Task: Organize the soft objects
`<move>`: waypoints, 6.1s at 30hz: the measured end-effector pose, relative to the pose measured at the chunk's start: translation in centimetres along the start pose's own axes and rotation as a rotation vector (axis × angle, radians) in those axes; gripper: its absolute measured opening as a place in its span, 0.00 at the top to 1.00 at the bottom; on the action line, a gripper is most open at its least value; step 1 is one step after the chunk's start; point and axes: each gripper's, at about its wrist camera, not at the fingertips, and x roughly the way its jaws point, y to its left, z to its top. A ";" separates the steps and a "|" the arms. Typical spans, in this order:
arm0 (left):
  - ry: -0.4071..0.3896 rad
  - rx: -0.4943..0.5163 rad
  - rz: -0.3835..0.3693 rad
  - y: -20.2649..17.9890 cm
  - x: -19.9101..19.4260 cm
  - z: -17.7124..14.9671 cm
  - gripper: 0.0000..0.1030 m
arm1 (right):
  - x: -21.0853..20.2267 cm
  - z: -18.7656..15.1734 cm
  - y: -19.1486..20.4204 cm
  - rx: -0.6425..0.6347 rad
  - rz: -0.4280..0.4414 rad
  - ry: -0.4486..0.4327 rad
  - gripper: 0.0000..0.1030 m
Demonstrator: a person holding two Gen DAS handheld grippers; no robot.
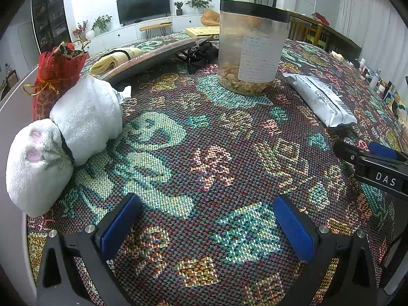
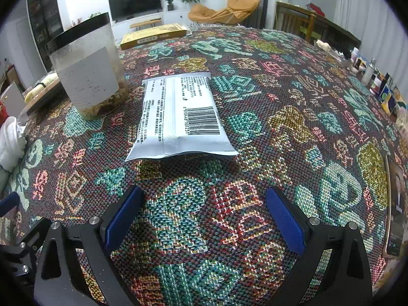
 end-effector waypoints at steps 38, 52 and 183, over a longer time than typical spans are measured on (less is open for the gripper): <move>0.050 0.020 -0.080 0.4 -5.3 0.8 0.01 | 0.0 0.0 0.0 -0.001 -0.001 -0.001 0.04; 0.130 -0.050 0.127 13.1 -2.9 10.8 0.01 | 0.0 0.0 0.0 -0.001 -0.001 -0.001 0.04; -0.093 0.027 -0.079 4.9 -16.5 -12.6 0.00 | 0.2 2.2 21.8 -0.083 0.766 0.369 0.11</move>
